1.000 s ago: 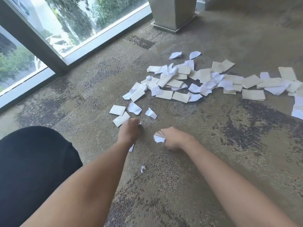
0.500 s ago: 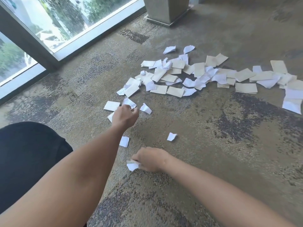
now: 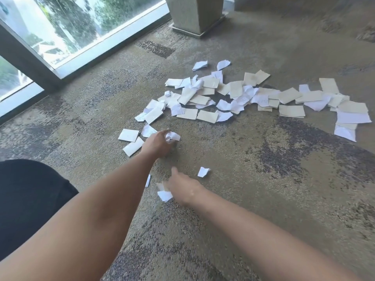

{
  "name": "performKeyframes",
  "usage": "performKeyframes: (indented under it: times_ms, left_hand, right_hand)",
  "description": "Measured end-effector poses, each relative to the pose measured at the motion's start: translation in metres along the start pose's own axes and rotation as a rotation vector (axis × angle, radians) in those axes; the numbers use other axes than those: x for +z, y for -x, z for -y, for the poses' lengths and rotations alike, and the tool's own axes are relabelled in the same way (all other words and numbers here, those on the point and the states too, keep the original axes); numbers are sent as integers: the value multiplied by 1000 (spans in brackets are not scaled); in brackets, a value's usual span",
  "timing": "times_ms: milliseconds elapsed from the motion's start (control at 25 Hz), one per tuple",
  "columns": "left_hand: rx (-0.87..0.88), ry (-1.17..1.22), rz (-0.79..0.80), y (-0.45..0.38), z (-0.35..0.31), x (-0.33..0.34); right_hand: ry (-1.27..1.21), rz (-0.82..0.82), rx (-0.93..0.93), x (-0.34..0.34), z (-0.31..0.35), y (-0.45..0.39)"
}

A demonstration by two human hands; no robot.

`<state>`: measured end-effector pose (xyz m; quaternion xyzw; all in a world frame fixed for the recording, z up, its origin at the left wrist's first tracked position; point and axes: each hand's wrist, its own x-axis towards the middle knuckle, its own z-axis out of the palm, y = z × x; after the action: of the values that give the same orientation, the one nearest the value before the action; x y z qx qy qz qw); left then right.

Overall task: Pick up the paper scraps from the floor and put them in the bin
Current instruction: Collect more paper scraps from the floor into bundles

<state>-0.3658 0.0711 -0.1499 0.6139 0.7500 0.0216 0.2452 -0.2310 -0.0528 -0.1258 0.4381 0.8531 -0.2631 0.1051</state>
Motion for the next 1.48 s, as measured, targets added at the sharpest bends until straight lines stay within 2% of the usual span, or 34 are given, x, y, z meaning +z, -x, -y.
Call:
performKeyframes:
  times_ms: [160,280,440,560,720,800,960,1040,1120,1320,1480]
  left_hand:
    - [80,-230,-149,5,-10,-4]
    - [135,-316,-194,12,-20,-7]
    - [110,-304,-225,16,-28,-5]
    - [106,-223,-185,10,-27,-8]
    - [64,-137,-53,0,-18,-32]
    - [1,-70,-51,-4,-13,-44]
    - [-72,8,-100,-3,-14,-53]
    - [-75,23,-114,-1,-15,-52]
    - [-57,57,-109,-2,-17,-50]
    - [22,79,-143,-4,-38,-54]
    - [63,52,-180,-8,-50,-66]
  right_hand:
    - [-110,-164,376,-2,-12,5]
    - [-148,-267,500,6,-22,11]
    - [-190,-341,547,11,-23,9]
    - [-164,-345,551,7,-27,10]
    - [-134,-240,470,1,-38,15]
    - [-231,-204,352,-8,-31,12]
    - [-591,-51,41,-19,8,-11]
    - [-636,-1,-48,-16,34,-30]
    - [-628,13,-42,-11,52,-44]
    - [-550,45,190,-3,64,-63]
    - [-569,50,261,2,74,-71]
